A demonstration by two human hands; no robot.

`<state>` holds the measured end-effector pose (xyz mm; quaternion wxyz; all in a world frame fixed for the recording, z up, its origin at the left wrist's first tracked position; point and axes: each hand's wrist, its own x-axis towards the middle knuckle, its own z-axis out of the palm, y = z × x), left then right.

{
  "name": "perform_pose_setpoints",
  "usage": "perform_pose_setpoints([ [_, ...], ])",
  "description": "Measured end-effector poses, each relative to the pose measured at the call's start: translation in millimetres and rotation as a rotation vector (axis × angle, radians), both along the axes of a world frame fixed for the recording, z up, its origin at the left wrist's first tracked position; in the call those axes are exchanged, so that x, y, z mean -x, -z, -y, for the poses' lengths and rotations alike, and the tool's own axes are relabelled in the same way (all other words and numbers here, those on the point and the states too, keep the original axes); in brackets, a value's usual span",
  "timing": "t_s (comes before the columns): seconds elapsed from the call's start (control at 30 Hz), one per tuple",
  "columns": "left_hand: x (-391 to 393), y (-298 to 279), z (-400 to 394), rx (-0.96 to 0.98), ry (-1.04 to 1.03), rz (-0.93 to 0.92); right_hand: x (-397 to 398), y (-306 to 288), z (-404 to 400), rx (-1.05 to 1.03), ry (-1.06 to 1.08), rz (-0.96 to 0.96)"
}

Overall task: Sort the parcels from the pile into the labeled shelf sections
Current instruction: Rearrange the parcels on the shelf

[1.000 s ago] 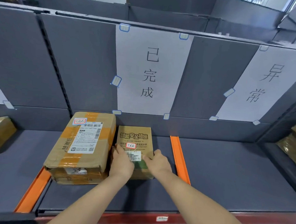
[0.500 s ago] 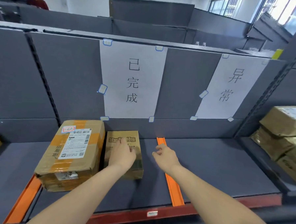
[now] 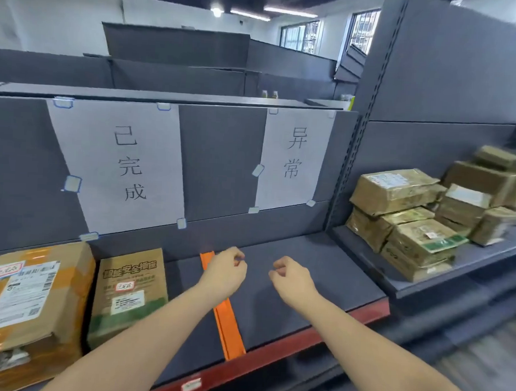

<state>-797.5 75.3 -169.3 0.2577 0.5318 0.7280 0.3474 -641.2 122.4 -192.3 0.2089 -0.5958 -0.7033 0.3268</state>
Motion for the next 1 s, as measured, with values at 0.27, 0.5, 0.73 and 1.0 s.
perform_pose_setpoints([
  [0.27, -113, -15, -27, 0.017, 0.158, -0.018, -126, -14, -10, -0.019, 0.089, 0.021],
  [0.5, -230, -18, -48, 0.047, 0.268, 0.003, -245, -21, -14, -0.031, 0.178, 0.011],
  [0.73, -324, -21, -66, 0.049, 0.325, 0.012, -340, -27, -31, -0.049, 0.252, 0.023],
  [1.0, -402, -31, -101, 0.058, 0.407, 0.032, -420, -30, -48, -0.044, 0.361, -0.033],
])
